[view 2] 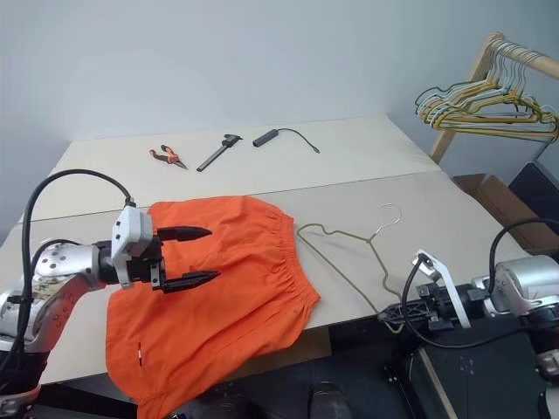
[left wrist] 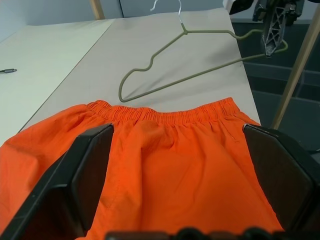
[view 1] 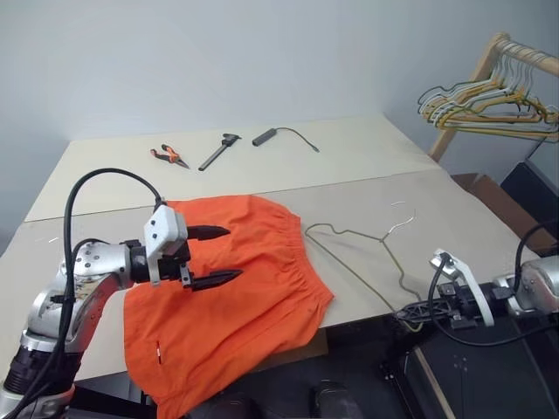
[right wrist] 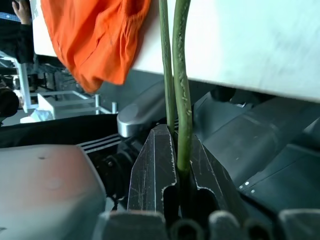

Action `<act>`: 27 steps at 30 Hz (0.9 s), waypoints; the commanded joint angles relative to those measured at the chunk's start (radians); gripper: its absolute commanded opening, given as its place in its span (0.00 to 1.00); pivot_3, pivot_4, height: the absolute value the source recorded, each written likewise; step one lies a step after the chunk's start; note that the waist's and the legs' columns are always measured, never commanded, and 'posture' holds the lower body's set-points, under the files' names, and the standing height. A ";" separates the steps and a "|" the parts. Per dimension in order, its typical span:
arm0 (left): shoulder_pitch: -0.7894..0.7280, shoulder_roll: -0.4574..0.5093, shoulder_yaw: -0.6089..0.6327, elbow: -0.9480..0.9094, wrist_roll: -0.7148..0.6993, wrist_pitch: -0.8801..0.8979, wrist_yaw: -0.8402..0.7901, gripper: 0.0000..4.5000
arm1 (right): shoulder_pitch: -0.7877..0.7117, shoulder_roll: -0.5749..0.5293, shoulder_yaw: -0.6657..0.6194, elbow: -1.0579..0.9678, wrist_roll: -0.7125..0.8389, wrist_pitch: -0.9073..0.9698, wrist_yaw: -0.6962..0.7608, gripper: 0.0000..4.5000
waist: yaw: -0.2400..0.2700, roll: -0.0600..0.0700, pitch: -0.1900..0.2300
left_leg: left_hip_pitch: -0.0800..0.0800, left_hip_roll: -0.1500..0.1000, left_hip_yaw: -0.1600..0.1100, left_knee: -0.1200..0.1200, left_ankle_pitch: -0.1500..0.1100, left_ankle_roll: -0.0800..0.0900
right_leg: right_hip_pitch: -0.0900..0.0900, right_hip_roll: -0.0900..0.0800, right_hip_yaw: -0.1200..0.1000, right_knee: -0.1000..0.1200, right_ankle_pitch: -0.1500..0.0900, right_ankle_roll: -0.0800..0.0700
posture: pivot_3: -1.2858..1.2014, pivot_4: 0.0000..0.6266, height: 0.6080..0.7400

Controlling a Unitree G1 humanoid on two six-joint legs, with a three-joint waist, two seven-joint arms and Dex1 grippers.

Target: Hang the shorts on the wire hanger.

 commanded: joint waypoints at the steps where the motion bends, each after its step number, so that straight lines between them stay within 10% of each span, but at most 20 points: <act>1: -0.006 0.006 0.031 -0.039 -0.021 -0.008 -0.001 1.00 | -0.028 0.010 0.002 -0.002 -0.001 -0.017 0.035 0.00 | 0.002 0.000 0.000 | 0.000 0.000 0.000 0.000 0.000 0.000 | 0.000 0.000 0.000 0.000 0.000 0.000 | 0.45 0.00 1.00; 27: 0.021 -0.014 0.021 -0.044 0.010 -0.027 0.028 1.00 | -0.068 0.070 0.042 0.025 -0.031 0.008 0.057 0.00 | 0.003 0.000 0.000 | 0.000 0.000 0.000 0.004 -0.001 0.002 | 0.001 0.000 0.000 0.000 0.001 0.001 | 0.46 0.00 1.00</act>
